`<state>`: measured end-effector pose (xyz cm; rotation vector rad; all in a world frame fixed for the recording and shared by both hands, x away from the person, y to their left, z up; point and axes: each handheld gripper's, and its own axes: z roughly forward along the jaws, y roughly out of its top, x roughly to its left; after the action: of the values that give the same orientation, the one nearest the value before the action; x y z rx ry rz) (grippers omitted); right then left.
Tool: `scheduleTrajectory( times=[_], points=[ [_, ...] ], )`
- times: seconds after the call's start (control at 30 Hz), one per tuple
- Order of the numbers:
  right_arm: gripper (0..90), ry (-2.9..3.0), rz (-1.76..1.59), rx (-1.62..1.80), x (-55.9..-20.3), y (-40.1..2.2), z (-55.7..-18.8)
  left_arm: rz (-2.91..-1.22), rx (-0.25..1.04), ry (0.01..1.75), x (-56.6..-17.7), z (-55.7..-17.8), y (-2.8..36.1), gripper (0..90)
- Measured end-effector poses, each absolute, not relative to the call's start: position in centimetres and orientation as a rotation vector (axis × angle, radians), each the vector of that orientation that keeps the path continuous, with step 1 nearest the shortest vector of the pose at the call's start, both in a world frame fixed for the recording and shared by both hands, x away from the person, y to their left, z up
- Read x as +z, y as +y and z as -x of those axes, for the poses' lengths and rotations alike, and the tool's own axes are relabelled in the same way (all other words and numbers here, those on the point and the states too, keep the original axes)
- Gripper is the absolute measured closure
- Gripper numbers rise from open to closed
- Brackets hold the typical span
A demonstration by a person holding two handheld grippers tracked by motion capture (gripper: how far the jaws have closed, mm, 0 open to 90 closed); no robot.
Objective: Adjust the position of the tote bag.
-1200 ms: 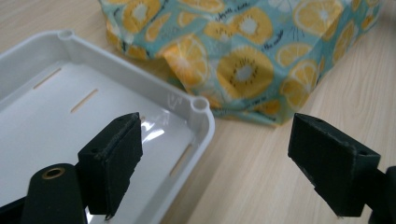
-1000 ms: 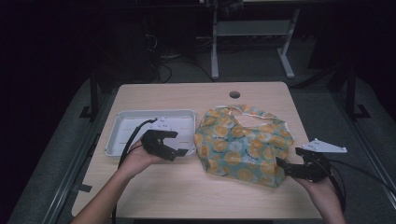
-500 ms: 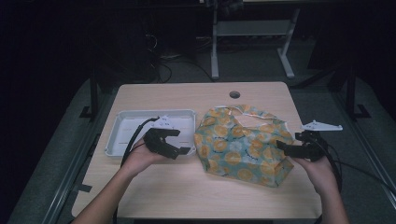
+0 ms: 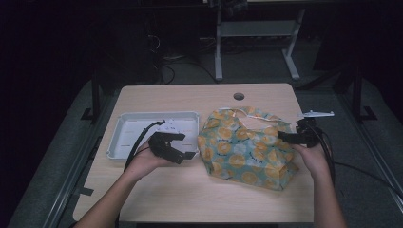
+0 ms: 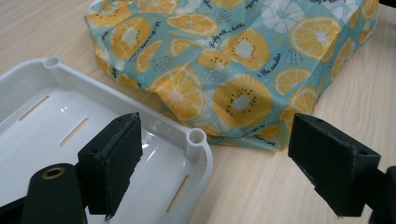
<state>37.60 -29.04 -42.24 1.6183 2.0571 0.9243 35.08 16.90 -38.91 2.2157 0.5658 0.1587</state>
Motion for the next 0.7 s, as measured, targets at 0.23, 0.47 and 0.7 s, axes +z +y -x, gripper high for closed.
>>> scheduleTrajectory(
  times=[0.23, 0.47, 0.7],
  points=[
    [17.8, 2.104, -1.648, 0.810, -44.6, -28.7, -39.1, -2.227, 0.156, 0.568, -39.0, -35.1, 16.8, 17.1],
    [39.6, 2.168, -1.630, 0.768, -46.0, -28.4, -39.4, -2.231, 0.151, 0.570, -39.1, -35.2, 16.6, 17.1],
    [72.0, 2.216, -1.549, 0.748, -46.1, -28.0, -39.4, -2.240, 0.164, 0.578, -38.9, -36.1, 15.8, 17.1]
  ],
)
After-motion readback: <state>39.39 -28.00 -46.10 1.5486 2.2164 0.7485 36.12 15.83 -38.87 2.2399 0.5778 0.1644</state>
